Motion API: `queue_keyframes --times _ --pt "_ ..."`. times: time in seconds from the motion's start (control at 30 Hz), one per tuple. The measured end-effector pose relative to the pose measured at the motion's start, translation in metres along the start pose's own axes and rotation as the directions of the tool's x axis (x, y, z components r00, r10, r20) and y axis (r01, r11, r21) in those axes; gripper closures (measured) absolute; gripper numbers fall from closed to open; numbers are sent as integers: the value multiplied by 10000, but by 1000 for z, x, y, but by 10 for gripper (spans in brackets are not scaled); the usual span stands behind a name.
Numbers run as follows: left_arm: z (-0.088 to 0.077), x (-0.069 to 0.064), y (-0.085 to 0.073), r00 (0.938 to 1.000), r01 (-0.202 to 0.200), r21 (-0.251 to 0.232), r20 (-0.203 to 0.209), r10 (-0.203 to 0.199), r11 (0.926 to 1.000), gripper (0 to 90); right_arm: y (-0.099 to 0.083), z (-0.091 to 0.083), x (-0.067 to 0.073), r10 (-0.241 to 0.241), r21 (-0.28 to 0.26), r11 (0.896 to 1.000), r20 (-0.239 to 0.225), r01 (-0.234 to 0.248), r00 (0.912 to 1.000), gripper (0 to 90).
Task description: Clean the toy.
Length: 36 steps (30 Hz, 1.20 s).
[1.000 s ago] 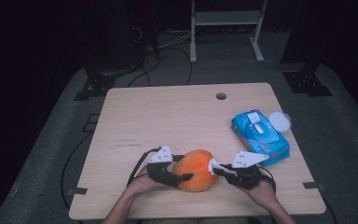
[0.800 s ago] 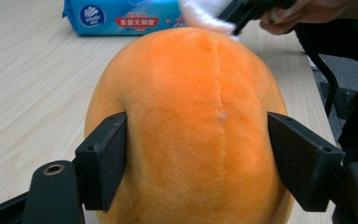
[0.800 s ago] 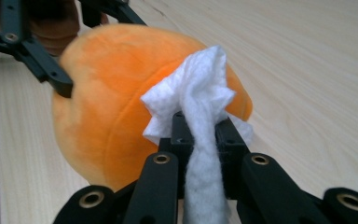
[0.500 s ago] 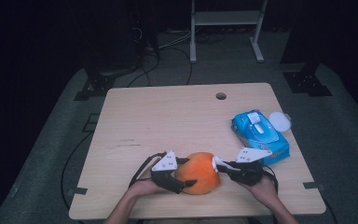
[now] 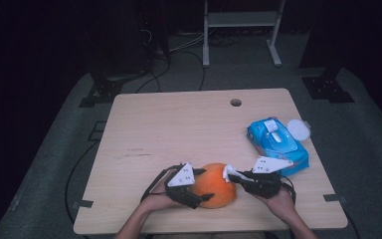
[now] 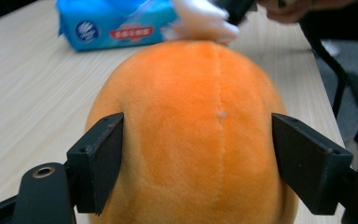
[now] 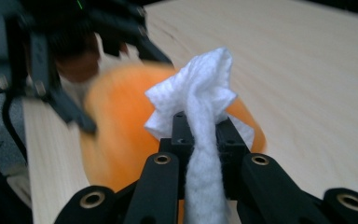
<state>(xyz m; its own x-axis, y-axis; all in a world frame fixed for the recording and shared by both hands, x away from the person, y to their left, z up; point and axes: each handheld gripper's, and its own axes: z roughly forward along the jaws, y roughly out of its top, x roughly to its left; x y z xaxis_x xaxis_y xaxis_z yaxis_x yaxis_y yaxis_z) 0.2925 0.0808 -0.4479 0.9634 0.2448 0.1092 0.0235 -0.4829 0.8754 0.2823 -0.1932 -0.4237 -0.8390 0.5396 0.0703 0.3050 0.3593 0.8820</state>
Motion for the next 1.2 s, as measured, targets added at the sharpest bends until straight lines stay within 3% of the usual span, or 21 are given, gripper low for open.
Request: queue_keyframes --times 0.1,0.23,0.37,0.47,0.5,0.57,0.63,0.67,0.77,0.87,0.93,1.0,1.1,1.13,1.2 --pt "3 -5 4 9993 -325 140 -154 327 9994 208 4 2 4 -319 47 9995 105 318 9994 804" --pt "1 1 3 9996 159 82 -213 -157 9998 202 -3 0 -2 -504 558 9973 648 468 9966 806" --pt "7 -4 9 9983 117 166 -571 -107 9998 192 3 -2 7 -460 163 9988 119 458 9989 806" --pt "8 -6 13 9984 63 329 -565 -44 9994 153 10 5 21 -1253 429 9913 133 1246 9920 806" --pt "6 -2 13 9986 302 196 -442 -293 9994 131 10 6 21 -1372 486 9895 158 1363 9904 806" --pt "0 7 11 9949 941 -88 -345 -943 9955 114 7 4 15 -1136 472 9925 146 1128 9934 806" --pt "-4 14 9 9857 1638 5 -405 -1637 9865 76 4 1 10 -954 470 9944 248 942 9951 806" --pt "-4 15 9 9838 1765 145 -359 -1759 9842 81 3 0 8 -893 494 9949 301 878 9956 807" --pt "-1 9 11 9931 1107 443 -440 -1087 9929 193 5 -2 9 -871 431 9954 329 856 9957 807" --pt "2 2 17 9956 765 455 -573 -738 9960 251 10 1 17 -1114 373 9932 221 1105 9935 806" --pt "3 -6 23 9975 268 579 -673 -229 9980 255 15 3 25 -1316 174 9912 59 1315 9913 806" --pt "-1 -1 20 9974 507 381 -539 -486 9980 225 13 1 22 -1356 201 9906 28 1355 9908 806" --pt "-1 11 12 9866 1609 193 -324 -1602 9868 137 7 -1 13 -1290 463 9908 364 1273 9910 806" --pt "0 12 10 9849 1712 174 -276 -1707 9851 138 6 -2 10 -1093 439 9932 327 1078 9935 806" --pt "1 10 12 9895 1369 132 -481 -1361 9905 211 7 -2 9 -898 356 9954 360 885 9953 806"
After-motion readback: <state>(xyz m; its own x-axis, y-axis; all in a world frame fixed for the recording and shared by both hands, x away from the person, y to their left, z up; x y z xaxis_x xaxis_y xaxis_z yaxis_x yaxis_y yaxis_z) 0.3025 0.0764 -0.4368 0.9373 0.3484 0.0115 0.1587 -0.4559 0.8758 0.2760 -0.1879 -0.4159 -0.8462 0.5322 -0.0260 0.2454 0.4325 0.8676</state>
